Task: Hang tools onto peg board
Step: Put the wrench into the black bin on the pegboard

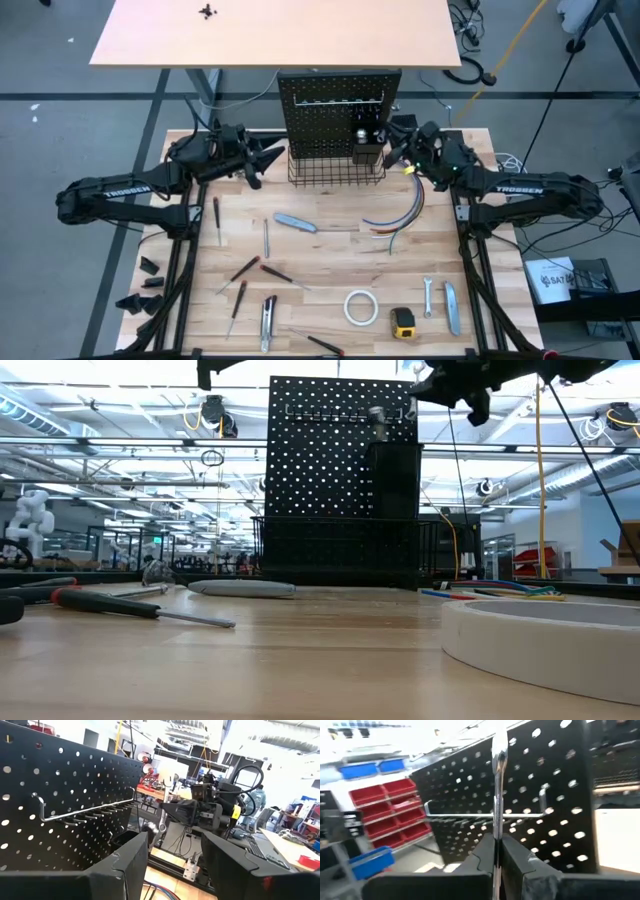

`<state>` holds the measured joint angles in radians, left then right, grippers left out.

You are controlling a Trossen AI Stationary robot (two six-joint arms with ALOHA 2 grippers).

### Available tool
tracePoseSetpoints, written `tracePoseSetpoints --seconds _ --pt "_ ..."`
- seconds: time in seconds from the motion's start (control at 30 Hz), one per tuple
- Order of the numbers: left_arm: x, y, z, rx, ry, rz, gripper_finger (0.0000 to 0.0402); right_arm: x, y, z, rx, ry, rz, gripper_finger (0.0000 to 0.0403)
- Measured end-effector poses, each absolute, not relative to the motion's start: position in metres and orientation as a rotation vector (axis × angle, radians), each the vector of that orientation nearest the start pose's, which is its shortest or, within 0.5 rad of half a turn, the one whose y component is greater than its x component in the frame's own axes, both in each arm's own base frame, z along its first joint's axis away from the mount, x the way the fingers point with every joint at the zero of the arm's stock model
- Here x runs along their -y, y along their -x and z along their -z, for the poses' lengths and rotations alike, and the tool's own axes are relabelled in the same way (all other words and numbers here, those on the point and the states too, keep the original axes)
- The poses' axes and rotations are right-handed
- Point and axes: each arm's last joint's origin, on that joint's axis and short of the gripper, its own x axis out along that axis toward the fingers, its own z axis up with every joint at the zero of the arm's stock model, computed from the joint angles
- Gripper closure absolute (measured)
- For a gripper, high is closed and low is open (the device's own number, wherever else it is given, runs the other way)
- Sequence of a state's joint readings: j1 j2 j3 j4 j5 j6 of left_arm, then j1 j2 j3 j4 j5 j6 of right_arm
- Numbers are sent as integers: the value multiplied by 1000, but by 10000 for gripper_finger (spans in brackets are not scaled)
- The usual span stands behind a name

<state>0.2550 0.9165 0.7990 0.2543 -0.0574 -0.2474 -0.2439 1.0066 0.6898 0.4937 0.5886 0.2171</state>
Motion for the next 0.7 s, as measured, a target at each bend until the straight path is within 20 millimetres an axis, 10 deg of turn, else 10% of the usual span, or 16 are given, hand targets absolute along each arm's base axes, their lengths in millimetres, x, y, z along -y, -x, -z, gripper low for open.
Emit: tracePoseSetpoints --seconds 0.7 --pt "-52 -199 -356 157 233 -259 214 86 -233 -289 61 -184 890 397"
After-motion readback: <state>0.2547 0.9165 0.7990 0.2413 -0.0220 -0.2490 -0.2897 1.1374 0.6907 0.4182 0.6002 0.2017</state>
